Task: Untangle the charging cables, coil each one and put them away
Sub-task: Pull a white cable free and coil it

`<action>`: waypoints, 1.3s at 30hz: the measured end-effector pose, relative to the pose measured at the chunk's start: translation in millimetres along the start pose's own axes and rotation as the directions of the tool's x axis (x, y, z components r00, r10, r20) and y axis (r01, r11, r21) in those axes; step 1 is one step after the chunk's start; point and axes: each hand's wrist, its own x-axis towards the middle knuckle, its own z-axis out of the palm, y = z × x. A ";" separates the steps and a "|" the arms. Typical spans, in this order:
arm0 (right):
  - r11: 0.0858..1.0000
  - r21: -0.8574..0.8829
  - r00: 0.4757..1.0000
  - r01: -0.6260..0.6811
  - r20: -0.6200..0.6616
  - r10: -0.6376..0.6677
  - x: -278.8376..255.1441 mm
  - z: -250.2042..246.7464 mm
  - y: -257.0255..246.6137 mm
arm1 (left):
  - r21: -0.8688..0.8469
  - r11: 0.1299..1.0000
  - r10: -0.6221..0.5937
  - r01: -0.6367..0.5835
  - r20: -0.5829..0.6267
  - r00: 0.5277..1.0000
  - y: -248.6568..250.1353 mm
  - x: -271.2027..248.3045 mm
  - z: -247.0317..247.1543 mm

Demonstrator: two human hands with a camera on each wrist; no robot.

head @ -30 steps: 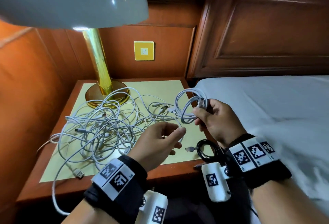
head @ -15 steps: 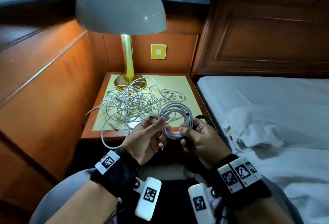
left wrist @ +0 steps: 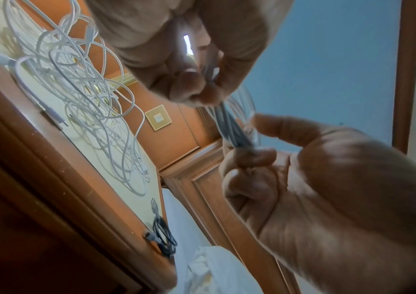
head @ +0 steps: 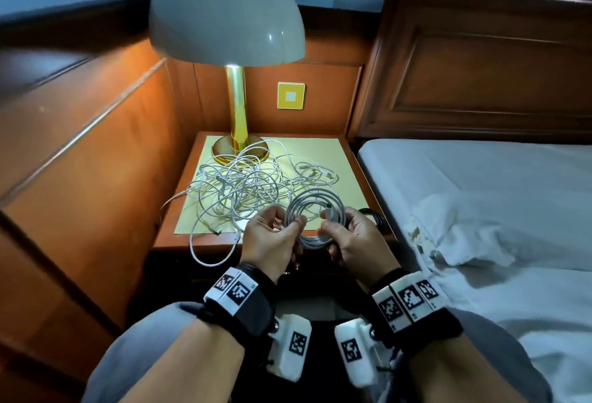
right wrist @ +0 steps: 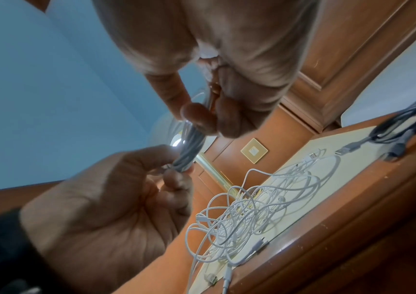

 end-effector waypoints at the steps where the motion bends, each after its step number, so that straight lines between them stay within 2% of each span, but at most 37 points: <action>1: 1.000 -0.004 1.000 0.011 -0.010 -0.011 9.0 1.1 1.8 | 0.057 0.998 0.021 -0.020 -0.022 1.000 -2.3 7.6 1.4; 4: 1.000 0.020 0.999 0.023 -0.040 -0.022 35.3 5.4 5.7 | 0.224 0.968 0.134 -0.113 -0.082 0.988 -8.6 32.2 9.0; 6: 0.997 0.078 0.999 0.006 -0.051 -0.002 49.1 4.5 13.2 | 0.254 0.958 0.161 -0.131 -0.102 0.982 -14.0 48.9 18.7; 10: 0.985 0.171 0.994 -0.025 -0.102 0.043 66.1 -12.0 29.3 | 0.094 0.995 0.034 -0.027 -0.074 0.997 -25.3 69.4 48.4; 14: 0.963 0.260 0.983 -0.072 -0.148 0.113 78.1 -34.5 44.4 | -0.100 0.990 -0.103 0.100 -0.020 0.995 -32.0 76.4 74.9; 18: 0.957 0.285 0.989 -0.046 -0.119 0.083 85.2 -47.3 54.6 | -0.157 0.969 -0.185 0.193 0.061 0.981 -32.6 82.6 86.2; 23: 0.964 0.264 0.994 -0.027 -0.092 0.053 94.7 -58.5 63.0 | -0.055 0.991 -0.120 0.120 0.000 0.993 -37.8 82.0 98.2; 25: 0.969 0.236 0.990 -0.069 -0.107 0.096 99.2 -61.6 67.3 | 0.027 0.999 -0.018 0.019 -0.035 0.999 -39.6 80.5 103.4; 27: 0.963 0.248 0.984 -0.107 -0.115 0.139 101.3 -63.9 70.5 | 0.217 0.966 0.143 -0.139 -0.003 0.990 -44.7 80.9 105.7; 29: 0.954 0.275 0.979 -0.119 -0.130 0.159 100.7 -67.3 69.9 | 0.402 0.886 0.213 -0.232 0.093 0.973 -50.7 82.3 103.7; 30: 0.954 0.275 0.978 -0.120 -0.132 0.161 100.1 -69.4 68.5 | 0.453 0.862 0.191 -0.226 0.123 0.974 -50.2 81.8 103.3; 32: 0.951 0.282 0.980 -0.130 -0.110 0.166 97.6 -74.1 63.8 | 0.460 0.870 0.106 -0.178 0.178 0.978 -45.8 80.1 102.7; 35: 0.942 0.310 0.984 -0.131 -0.073 0.161 93.6 -81.2 58.2 | 0.389 0.914 0.011 -0.115 0.261 0.965 -37.5 78.2 99.6; 39: 0.917 0.375 0.987 -0.133 -0.032 0.156 90.3 -87.1 49.0 | 0.256 0.965 -0.018 -0.060 0.295 0.955 -33.9 74.9 98.9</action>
